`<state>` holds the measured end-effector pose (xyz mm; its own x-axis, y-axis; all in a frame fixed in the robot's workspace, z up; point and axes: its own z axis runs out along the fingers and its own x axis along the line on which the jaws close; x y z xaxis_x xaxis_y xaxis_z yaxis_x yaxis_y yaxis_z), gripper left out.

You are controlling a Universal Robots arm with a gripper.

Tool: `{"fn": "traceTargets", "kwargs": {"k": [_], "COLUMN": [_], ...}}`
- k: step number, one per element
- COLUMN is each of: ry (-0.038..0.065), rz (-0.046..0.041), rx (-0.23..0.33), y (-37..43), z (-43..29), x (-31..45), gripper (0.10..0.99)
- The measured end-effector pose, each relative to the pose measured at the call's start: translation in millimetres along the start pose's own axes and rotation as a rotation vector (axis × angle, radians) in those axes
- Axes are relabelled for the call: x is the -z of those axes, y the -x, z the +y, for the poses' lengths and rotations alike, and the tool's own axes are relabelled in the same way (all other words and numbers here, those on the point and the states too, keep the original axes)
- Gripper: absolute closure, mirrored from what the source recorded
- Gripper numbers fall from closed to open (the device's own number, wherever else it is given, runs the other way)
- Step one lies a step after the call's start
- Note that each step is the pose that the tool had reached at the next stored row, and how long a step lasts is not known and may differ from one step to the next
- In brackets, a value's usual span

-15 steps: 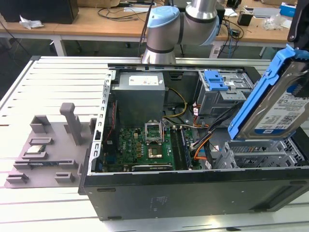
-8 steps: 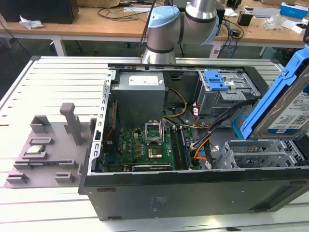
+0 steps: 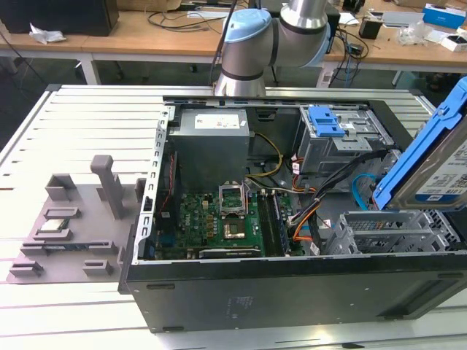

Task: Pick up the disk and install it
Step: 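Pick up the disk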

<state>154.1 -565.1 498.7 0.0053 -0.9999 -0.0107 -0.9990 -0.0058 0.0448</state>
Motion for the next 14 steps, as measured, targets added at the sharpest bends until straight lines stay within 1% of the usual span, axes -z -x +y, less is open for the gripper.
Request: {"fn": "traceTargets", "kwargs": {"k": [4, 6, 10, 12, 14], "ry": [0.0, 0.0, 0.0, 0.0, 0.0], "rz": [0.0, 0.0, -0.0019, -0.0105, -0.0165], "rx": [0.0, -0.002, -0.036, -0.042, -0.045], "y": [0.0, 0.0, 0.3, 0.7, 1.0], "z": [-3.4, -4.7, -4.6, -1.6, 0.3], "x": [-0.6, -2.8, -7.3, -7.5, -7.9], "gripper": [0.725, 0.725, 0.725, 0.725, 0.725]}}
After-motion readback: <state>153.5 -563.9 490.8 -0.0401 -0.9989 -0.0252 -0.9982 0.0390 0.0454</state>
